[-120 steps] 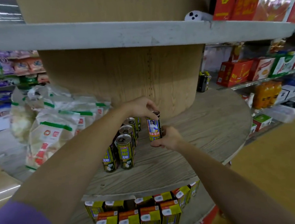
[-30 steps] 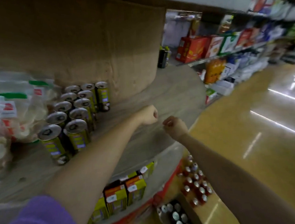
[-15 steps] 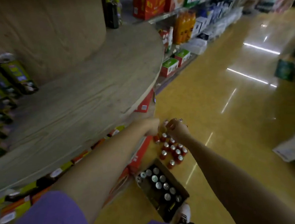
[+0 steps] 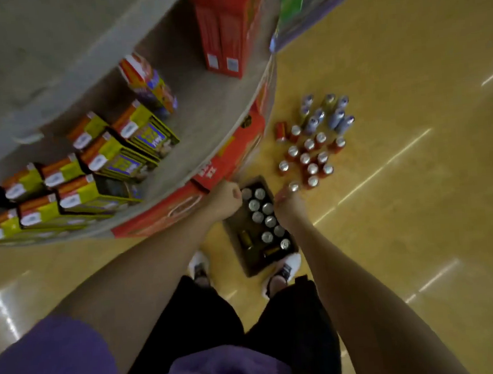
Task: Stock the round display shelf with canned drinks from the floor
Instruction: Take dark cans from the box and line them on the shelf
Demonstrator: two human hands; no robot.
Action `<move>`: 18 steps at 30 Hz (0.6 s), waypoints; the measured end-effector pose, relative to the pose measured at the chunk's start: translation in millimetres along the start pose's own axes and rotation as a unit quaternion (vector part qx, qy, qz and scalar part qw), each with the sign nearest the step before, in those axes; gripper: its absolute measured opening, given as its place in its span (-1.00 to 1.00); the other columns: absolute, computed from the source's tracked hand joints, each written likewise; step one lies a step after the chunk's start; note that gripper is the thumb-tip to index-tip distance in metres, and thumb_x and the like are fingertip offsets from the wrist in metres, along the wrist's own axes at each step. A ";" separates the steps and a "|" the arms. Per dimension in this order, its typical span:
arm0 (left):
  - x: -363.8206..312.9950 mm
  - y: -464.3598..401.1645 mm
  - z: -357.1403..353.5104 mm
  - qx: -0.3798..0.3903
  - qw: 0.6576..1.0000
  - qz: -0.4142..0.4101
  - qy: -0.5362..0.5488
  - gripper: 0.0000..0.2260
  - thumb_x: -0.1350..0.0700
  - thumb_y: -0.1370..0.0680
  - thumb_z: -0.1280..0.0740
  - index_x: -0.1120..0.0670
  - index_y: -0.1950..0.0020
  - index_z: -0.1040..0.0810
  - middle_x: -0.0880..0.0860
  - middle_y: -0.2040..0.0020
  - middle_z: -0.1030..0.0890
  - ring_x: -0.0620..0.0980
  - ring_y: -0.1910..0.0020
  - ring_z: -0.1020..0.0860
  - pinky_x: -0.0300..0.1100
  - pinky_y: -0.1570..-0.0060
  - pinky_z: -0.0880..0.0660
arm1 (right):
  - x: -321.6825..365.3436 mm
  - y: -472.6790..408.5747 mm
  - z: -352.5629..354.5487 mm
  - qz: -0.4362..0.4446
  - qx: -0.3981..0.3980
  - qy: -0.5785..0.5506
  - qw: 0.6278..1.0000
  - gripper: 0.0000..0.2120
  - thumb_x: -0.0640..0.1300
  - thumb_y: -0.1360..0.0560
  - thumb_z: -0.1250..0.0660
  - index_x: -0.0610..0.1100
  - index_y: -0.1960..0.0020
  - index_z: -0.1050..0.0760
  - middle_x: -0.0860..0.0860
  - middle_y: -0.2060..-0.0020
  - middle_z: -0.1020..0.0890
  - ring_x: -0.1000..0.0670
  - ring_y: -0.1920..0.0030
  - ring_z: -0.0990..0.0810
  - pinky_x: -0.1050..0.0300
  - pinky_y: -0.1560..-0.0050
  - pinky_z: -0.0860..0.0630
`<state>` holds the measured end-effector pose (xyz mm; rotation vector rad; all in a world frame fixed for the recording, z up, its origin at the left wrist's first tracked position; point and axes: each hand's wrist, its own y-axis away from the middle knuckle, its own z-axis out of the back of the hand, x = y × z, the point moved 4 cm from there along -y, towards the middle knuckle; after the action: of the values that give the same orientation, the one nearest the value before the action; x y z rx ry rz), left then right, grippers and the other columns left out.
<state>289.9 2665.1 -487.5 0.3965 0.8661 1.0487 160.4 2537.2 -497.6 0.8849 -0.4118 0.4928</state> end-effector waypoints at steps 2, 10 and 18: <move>15.7 -16.7 -19.2 -0.002 1.000 0.028 0.005 -0.90 0.22 -0.53 -0.30 0.18 0.09 -0.60 0.13 0.07 -0.63 0.10 0.06 -0.56 -0.06 0.03 -0.48 | -18.9 -20.2 -15.4 -0.025 0.021 -0.014 0.999 -0.81 -0.22 -0.54 -0.23 -0.23 -0.11 -0.52 -0.21 -0.05 -0.62 -0.23 -0.09 -0.57 0.05 0.05 -0.47; 106.2 -106.3 -107.2 0.060 0.995 0.078 0.003 -0.93 0.18 -0.61 -0.26 0.12 -0.07 -0.50 0.07 -0.04 -0.53 0.06 0.03 -0.49 -0.04 0.04 -0.40 | -82.5 -116.6 -118.1 -0.069 0.031 -0.036 0.997 -0.80 -0.19 -0.49 -0.15 -0.19 -0.06 -0.46 -0.17 0.07 -0.61 -0.22 0.00 -0.57 -0.02 -0.02 -0.50; 184.6 -227.4 -165.6 0.099 0.992 0.068 -0.037 -0.71 0.22 -0.61 -0.25 0.13 -0.34 -0.44 0.11 -0.29 -0.52 0.11 -0.23 -0.50 -0.03 -0.16 -0.49 | -126.5 -212.2 -251.0 -0.088 0.021 -0.098 0.991 -0.87 -0.27 -0.48 -0.21 -0.22 0.00 -0.47 -0.14 0.03 -0.58 -0.21 -0.04 -0.54 0.07 0.14 -0.40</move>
<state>334.8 2702.4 -818.9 0.6657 0.8885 1.0691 211.9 2597.1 -840.8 1.0035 -0.4988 0.2545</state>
